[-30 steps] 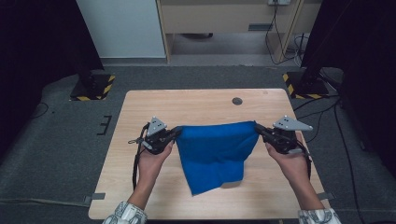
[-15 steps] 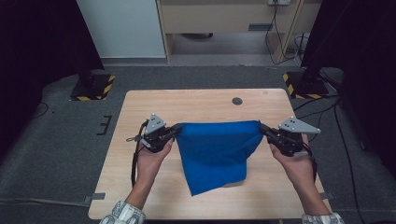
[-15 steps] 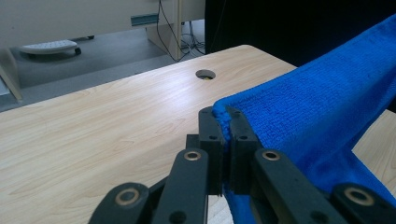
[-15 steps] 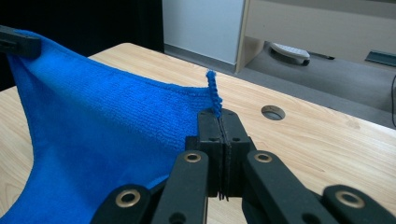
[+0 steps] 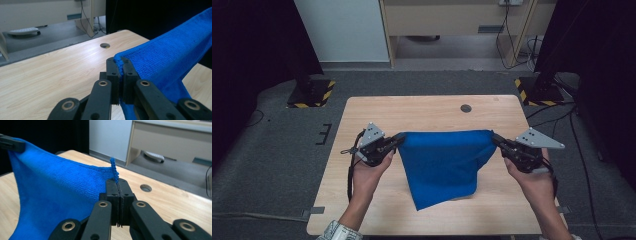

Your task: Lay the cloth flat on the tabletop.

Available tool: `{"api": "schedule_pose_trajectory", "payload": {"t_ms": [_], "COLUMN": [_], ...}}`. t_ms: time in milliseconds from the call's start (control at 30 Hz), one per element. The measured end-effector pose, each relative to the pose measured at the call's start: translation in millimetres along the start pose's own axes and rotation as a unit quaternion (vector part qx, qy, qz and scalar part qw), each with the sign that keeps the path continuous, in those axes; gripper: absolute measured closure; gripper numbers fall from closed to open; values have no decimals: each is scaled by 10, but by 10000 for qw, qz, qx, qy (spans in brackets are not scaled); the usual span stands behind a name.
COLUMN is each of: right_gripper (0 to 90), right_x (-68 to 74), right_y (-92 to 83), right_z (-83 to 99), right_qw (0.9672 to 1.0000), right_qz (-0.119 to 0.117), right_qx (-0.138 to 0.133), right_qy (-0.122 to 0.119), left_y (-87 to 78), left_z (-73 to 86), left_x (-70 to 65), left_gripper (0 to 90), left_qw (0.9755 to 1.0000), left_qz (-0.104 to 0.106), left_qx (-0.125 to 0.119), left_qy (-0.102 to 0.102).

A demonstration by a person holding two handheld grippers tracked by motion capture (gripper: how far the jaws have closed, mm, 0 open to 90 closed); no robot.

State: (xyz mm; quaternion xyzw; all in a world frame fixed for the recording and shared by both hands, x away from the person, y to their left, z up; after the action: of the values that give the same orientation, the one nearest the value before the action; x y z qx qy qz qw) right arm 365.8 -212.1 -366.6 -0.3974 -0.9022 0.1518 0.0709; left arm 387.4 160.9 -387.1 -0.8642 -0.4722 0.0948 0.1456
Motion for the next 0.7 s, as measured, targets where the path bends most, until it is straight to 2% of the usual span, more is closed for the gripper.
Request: {"api": "schedule_pose_trajectory", "payload": {"t_ms": [67,167,267,333,500,633,700], "right_gripper": [891,890,889,886,884,883,883], "right_x": [68,171,236,229,74,-110,-202], "right_y": [-82,-171,-228,-219,-35,175,267], "right_z": [-56,-130,-197,-217,-168,-24,54], "right_qw": [9999,9996,9995,9995,9996,9995,9994], "right_qz": [-29,68,55,53,67,31,27], "right_qx": [-51,-10,6,67,227,299,325], "right_qy": [-89,-282,-312,-311,-157,16,115], "left_y": [-78,-165,-204,-173,90,326,422], "left_z": [-30,-71,-118,-145,-160,-106,-75], "left_x": [-14,-51,-53,-24,80,165,187], "left_gripper": [863,863,862,861,857,857,856], "left_qw": [10000,9999,9998,9998,9994,9990,9985], "left_qz": [40,54,43,41,7,-15,-49], "left_qx": [-29,-28,-13,44,299,445,530], "left_qy": [25,111,179,165,153,69,95]}}
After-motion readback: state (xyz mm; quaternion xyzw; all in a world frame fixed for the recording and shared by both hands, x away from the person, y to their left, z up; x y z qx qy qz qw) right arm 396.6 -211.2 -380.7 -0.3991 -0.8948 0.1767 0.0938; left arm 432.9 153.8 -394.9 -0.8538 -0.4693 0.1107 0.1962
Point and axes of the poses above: each handheld gripper's, and its own axes: y roughly forward along the jaws, z roughly out of its underside, x roughly to its left, the point moved 3 cm from there along y, roughly forward along the jaws, and after that the axes turned 8 degrees about -z, right-handed, at the moved point
